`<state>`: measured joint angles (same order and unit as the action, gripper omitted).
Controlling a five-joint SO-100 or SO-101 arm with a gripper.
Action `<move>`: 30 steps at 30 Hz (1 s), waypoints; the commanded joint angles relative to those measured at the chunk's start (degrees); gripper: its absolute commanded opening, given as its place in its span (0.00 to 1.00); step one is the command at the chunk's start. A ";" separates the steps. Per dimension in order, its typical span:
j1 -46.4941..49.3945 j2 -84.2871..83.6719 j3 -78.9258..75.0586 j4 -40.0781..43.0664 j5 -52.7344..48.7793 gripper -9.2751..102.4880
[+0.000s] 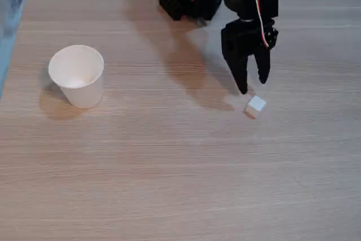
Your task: Grasp a block and put it in the bin.
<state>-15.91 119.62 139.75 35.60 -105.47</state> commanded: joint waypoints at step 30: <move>1.14 -16.08 -9.58 -7.12 4.66 0.33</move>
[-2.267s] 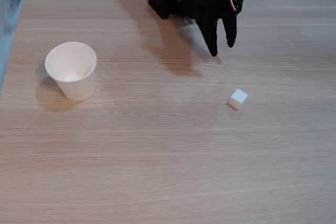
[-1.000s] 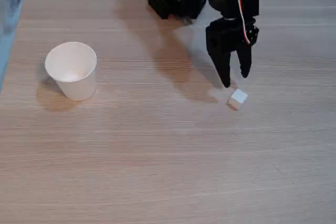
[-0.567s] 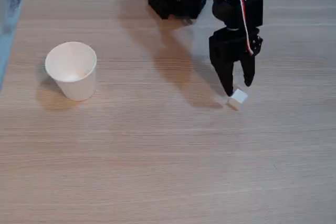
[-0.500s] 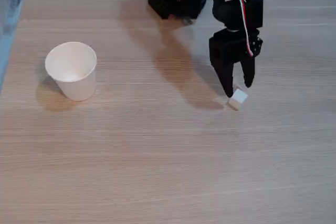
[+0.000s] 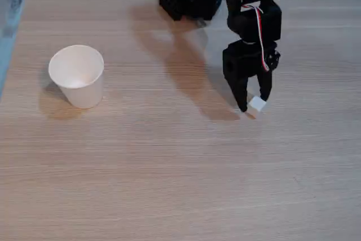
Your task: Grasp a block and put it in the bin.
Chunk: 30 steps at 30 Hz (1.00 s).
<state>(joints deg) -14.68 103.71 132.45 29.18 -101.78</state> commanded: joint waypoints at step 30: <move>0.44 0.88 -1.05 -0.79 0.53 0.18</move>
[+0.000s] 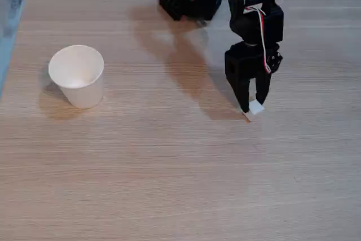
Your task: Grasp a block and put it in the bin.
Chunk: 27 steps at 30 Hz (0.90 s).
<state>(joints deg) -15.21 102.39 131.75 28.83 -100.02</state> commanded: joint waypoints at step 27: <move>25.75 39.99 8.44 -2.11 -13.71 0.17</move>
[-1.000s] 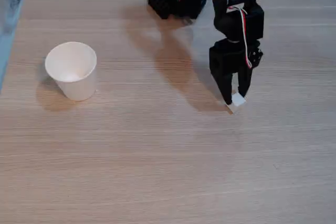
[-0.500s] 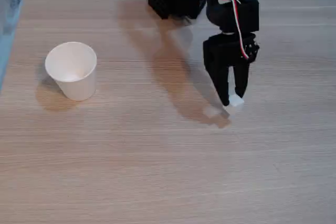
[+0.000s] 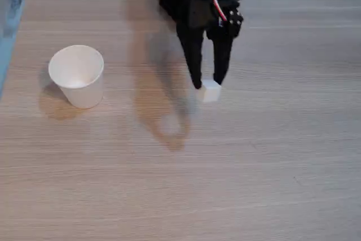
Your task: Grasp a block and put it in the bin.
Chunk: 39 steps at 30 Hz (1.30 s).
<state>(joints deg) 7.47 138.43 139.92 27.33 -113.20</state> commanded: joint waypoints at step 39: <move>36.65 8.70 10.72 -5.19 -0.18 0.17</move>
<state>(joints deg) 43.33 147.57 150.73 23.47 -113.29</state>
